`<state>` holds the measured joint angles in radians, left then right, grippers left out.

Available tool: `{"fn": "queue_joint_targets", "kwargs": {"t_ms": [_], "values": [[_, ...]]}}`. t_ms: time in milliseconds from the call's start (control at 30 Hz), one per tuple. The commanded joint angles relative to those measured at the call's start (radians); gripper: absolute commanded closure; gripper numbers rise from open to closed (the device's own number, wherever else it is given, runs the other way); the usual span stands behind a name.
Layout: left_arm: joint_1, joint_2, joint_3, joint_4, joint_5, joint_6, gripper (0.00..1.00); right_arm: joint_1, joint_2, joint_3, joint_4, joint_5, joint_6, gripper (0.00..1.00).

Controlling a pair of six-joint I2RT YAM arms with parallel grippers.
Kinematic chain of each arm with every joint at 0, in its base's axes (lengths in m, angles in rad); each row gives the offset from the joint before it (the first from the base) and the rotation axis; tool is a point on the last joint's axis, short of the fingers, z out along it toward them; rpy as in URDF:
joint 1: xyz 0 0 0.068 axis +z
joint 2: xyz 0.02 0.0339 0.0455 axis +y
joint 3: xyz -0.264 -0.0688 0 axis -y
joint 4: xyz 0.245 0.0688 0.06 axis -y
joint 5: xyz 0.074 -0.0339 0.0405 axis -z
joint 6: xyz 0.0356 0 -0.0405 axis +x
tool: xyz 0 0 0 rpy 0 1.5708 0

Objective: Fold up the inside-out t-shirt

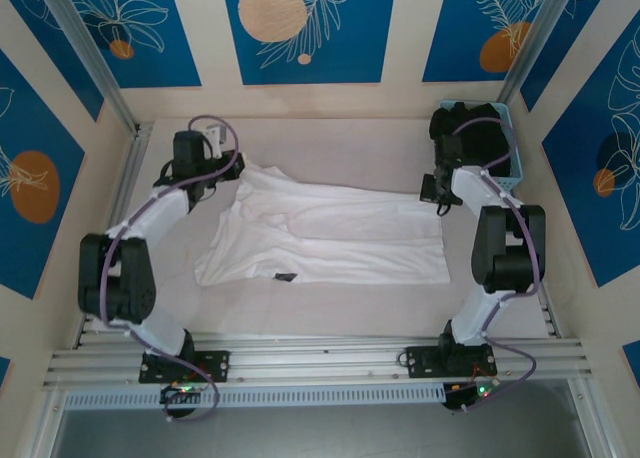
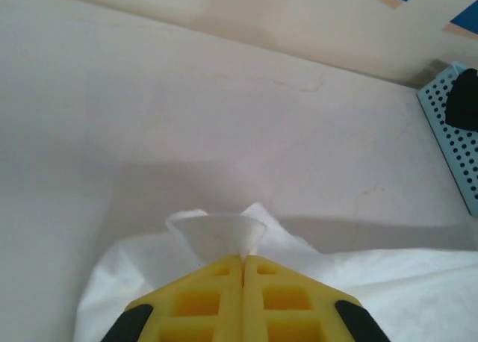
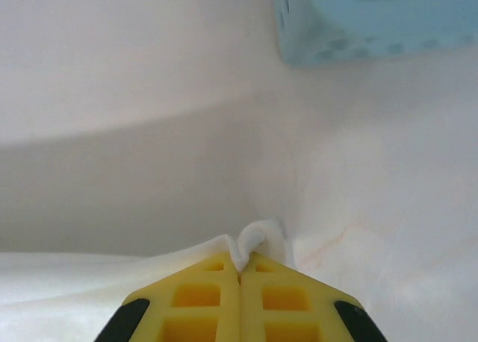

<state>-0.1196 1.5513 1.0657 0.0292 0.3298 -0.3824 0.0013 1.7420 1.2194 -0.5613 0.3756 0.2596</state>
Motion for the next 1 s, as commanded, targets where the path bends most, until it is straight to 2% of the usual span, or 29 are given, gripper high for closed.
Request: {"fn": "queue_joint_targets", "kwargs": {"t_ms": [0,200,300,433,467,600,700,800,867,900,967], "values": [[0.006,-0.136,-0.103,0.068,-0.02,-0.076,1.0,-0.006,-0.073,-0.075,0.008,-0.066,0.083,1.0],[0.003,-0.339,-0.277,-0.032,-0.079,-0.075,1.0,-0.013,-0.123,-0.16,0.003,-0.089,0.121,0.98],[0.004,-0.432,-0.35,-0.096,-0.088,-0.075,1.0,-0.013,-0.143,-0.2,-0.003,-0.127,0.151,0.97],[0.001,-0.538,-0.46,-0.145,-0.071,-0.091,1.0,-0.02,-0.188,-0.274,0.001,-0.116,0.181,0.94],[-0.001,-0.551,-0.488,-0.151,-0.066,-0.096,1.0,-0.025,-0.194,-0.289,0.005,-0.118,0.188,0.92],[-0.008,-0.562,-0.617,-0.084,-0.056,-0.152,1.0,-0.014,-0.227,-0.317,0.03,-0.083,0.225,0.71],[-0.01,-0.533,-0.66,-0.052,-0.044,-0.177,1.0,0.072,-0.322,-0.334,0.095,-0.019,0.182,0.59],[-0.009,-0.524,-0.679,-0.061,-0.032,-0.18,0.77,0.204,-0.398,-0.35,0.195,-0.018,0.095,0.53],[-0.01,-0.54,-0.678,-0.083,-0.044,-0.173,0.63,0.269,-0.396,-0.333,0.232,-0.077,0.067,0.52],[-0.011,-0.557,-0.674,-0.09,-0.064,-0.166,0.58,0.302,-0.378,-0.318,0.248,-0.117,0.063,0.51],[-0.017,-0.59,-0.657,-0.088,-0.113,-0.141,0.54,0.361,-0.33,-0.289,0.295,-0.213,0.049,0.51]]}}
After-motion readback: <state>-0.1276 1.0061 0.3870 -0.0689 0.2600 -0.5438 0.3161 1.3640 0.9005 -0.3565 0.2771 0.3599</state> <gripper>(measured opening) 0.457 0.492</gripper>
